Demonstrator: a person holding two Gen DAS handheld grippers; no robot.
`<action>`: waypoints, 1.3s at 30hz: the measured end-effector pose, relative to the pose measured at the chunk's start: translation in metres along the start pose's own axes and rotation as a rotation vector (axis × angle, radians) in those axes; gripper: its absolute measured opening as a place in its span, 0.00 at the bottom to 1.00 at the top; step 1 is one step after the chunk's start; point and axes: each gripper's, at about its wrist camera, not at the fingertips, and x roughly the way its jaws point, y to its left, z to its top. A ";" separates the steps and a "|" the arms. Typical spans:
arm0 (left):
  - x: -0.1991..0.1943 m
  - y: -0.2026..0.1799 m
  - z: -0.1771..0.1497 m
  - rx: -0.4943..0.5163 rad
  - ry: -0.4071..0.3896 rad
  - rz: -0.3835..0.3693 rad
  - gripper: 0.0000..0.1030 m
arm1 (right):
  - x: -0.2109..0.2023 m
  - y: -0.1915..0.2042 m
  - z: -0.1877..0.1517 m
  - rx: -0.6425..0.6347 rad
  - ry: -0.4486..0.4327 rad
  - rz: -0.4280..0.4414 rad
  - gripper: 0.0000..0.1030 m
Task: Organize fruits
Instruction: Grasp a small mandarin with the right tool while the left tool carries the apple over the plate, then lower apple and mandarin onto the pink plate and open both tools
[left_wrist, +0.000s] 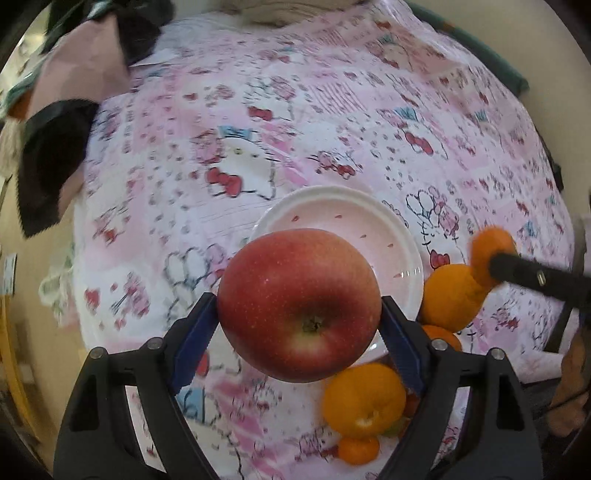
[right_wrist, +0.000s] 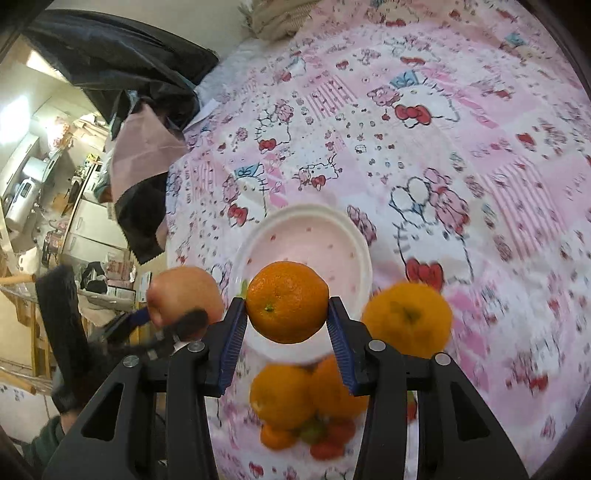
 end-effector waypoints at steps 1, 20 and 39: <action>0.006 -0.001 0.002 0.008 0.012 -0.001 0.80 | 0.010 -0.002 0.009 0.006 0.013 -0.002 0.45; 0.092 -0.005 0.026 0.079 0.119 0.011 0.81 | 0.108 -0.020 0.042 0.033 0.195 -0.113 0.46; 0.103 -0.008 0.040 0.075 0.117 0.009 0.83 | 0.133 -0.034 0.068 0.177 0.188 -0.051 0.53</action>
